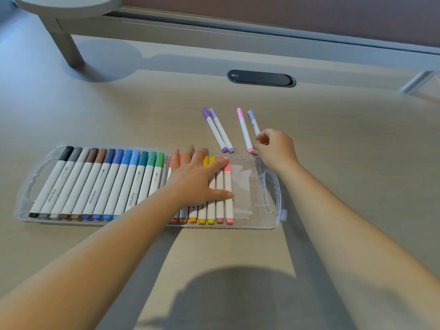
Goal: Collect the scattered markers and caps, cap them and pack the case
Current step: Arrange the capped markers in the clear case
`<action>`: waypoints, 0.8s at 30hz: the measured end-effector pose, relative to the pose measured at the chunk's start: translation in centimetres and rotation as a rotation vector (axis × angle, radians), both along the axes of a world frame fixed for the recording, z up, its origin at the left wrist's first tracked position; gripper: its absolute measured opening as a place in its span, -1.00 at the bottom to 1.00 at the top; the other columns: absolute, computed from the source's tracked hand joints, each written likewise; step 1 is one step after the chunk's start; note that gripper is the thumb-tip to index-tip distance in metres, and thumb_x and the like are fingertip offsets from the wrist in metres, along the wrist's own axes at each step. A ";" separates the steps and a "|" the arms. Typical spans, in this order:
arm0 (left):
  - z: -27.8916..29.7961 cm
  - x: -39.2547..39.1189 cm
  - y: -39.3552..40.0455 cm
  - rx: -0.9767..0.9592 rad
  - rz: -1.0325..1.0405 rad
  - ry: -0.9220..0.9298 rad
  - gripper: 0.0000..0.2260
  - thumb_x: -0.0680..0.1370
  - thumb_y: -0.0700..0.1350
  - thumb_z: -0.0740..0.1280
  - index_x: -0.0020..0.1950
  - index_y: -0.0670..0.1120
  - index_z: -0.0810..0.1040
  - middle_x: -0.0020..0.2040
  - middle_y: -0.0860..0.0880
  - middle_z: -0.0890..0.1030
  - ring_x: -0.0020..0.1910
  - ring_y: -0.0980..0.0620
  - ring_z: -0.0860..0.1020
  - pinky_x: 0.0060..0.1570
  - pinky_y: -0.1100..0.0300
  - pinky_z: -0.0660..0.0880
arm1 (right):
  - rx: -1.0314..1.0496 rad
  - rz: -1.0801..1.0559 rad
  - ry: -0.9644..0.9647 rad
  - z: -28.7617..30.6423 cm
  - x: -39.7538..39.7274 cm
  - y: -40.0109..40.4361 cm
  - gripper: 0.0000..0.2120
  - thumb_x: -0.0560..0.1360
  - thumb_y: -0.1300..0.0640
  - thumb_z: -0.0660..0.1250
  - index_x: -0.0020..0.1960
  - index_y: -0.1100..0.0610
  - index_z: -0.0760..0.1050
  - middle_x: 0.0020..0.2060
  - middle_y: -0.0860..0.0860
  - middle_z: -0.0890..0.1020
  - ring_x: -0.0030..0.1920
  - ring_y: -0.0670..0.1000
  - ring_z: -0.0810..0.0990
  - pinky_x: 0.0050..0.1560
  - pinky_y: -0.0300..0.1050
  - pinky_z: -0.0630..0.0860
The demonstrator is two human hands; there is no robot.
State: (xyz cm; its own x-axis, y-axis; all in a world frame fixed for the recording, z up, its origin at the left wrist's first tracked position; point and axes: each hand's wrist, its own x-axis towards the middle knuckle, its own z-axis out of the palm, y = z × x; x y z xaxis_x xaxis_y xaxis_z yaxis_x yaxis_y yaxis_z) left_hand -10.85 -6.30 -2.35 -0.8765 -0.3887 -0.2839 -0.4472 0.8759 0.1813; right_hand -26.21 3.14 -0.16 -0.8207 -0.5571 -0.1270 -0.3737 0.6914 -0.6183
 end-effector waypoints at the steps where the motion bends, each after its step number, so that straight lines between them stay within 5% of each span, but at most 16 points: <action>1: 0.0 -0.1 -0.1 -0.004 -0.001 0.001 -0.29 0.39 0.39 0.15 0.46 0.26 -0.03 0.51 -0.03 0.00 0.49 -0.19 -0.15 0.40 -0.19 -0.28 | -0.021 -0.007 -0.032 0.0 0.0 -0.3 -0.81 0.53 0.30 0.20 0.11 0.24 0.50 -0.05 0.09 0.59 -0.19 0.02 0.57 0.05 -0.09 0.53; 7: -0.2 -0.2 -0.4 -0.020 -0.014 0.015 -0.30 0.39 0.39 0.15 0.46 0.25 -0.01 0.48 -0.04 0.06 0.49 -0.15 -0.07 0.41 -0.17 -0.27 | 0.044 0.044 0.001 0.0 -0.4 -2.8 -0.80 0.50 0.36 0.16 0.07 0.29 0.49 0.05 0.21 0.57 -0.05 0.25 0.60 0.05 0.15 0.54; 13: -0.5 0.1 -0.8 -0.032 -0.026 0.039 -0.30 0.39 0.40 0.14 0.46 0.26 -0.01 0.45 -0.01 0.08 0.47 -0.11 -0.01 0.43 -0.14 -0.23 | 0.305 0.122 0.167 -0.9 -1.2 -4.9 -0.57 0.47 0.40 0.18 0.32 0.21 0.31 0.46 0.04 0.26 0.17 0.14 0.49 -0.15 -0.14 0.31; 17: -0.5 0.6 -1.4 -0.030 -0.014 0.039 -0.30 0.39 0.40 0.13 0.46 0.26 -0.02 0.46 -0.01 0.08 0.47 -0.10 -0.02 0.43 -0.13 -0.23 | 0.367 0.134 0.232 -0.4 -1.2 -5.4 -0.62 0.50 0.38 0.16 0.29 0.22 0.26 0.29 0.22 0.43 -0.12 0.16 0.42 -0.20 -0.10 0.28; 19: -0.4 0.9 -1.8 -0.031 -0.009 0.033 -0.30 0.39 0.40 0.12 0.46 0.27 -0.03 0.46 -0.01 0.07 0.47 -0.10 -0.03 0.43 -0.13 -0.24 | 0.325 0.110 0.227 -0.2 -1.2 -5.5 -0.63 0.50 0.36 0.19 0.27 0.24 0.23 0.15 0.23 0.51 -0.11 0.20 0.46 -0.21 -0.04 0.33; 24: -0.1 1.9 -3.0 -0.017 0.011 0.014 -0.29 0.39 0.40 0.13 0.47 0.26 -0.04 0.47 -0.01 0.05 0.48 -0.11 -0.06 0.43 -0.14 -0.24 | 0.019 0.084 0.080 1.6 -0.9 -5.5 -0.19 0.45 0.39 0.27 0.50 0.04 -0.13 0.18 0.16 0.47 -0.02 0.17 0.52 -0.23 -0.05 0.53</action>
